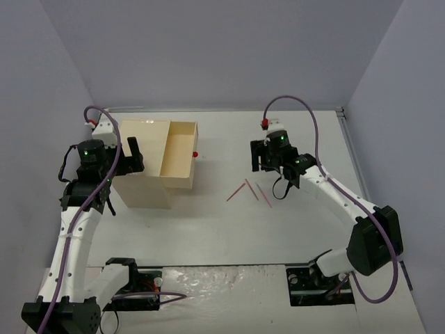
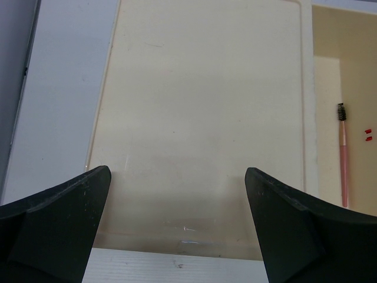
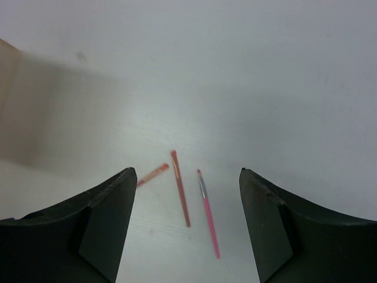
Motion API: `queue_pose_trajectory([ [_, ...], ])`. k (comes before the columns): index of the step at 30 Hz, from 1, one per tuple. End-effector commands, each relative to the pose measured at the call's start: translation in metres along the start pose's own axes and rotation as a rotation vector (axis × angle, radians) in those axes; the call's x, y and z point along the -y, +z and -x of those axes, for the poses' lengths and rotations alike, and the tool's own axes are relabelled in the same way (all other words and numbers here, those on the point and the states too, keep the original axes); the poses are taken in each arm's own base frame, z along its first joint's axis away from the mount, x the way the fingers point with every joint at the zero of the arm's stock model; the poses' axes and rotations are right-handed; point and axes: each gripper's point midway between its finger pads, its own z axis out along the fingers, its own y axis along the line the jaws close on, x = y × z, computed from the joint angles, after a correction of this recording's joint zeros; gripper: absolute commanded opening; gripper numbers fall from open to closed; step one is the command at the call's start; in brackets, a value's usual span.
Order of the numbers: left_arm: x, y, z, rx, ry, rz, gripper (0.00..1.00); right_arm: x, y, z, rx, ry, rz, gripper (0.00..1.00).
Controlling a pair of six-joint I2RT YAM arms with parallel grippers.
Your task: Organize the makeup
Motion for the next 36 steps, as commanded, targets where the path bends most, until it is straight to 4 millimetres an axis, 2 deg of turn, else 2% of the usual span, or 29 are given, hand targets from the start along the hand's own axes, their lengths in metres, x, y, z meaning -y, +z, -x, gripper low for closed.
queue_pose_trajectory([
  [1, 0.003, -0.001, 0.022, 0.076, -0.009, -0.015, 0.97, 0.022, 0.003, -0.047, -0.118, -0.054, -0.035, 0.65],
  [5, 0.004, 0.0, 0.021, 0.072, -0.011, -0.016, 0.97, 0.031, 0.021, -0.077, -0.22, -0.083, -0.047, 0.59],
  [9, 0.003, 0.001, 0.02, 0.068, -0.011, -0.013, 0.97, 0.031, 0.038, -0.097, -0.302, -0.108, -0.037, 0.46],
  [14, 0.003, 0.002, 0.02, 0.066, -0.012, -0.012, 0.97, 0.024, 0.052, -0.112, -0.362, -0.123, 0.008, 0.36],
  [22, 0.004, 0.002, 0.02, 0.065, -0.01, -0.016, 0.97, 0.024, 0.064, -0.123, -0.406, -0.137, 0.011, 0.29],
  [25, 0.003, 0.002, 0.021, 0.066, -0.01, -0.014, 0.97, 0.025, 0.068, -0.133, -0.436, -0.139, 0.01, 0.28],
  [29, 0.003, 0.001, 0.021, 0.068, -0.01, -0.012, 0.97, 0.028, 0.071, -0.146, -0.473, -0.137, 0.004, 0.19],
  [31, 0.003, 0.001, 0.021, 0.068, -0.01, -0.012, 0.97, 0.029, 0.072, -0.149, -0.483, -0.133, 0.006, 0.11],
  [34, 0.003, 0.001, 0.02, 0.067, -0.008, -0.01, 0.97, 0.03, 0.071, -0.149, -0.484, -0.13, 0.005, 0.01],
  [36, 0.003, 0.001, 0.02, 0.067, -0.01, -0.011, 0.97, 0.034, 0.069, -0.147, -0.482, -0.127, -0.009, 0.0],
])
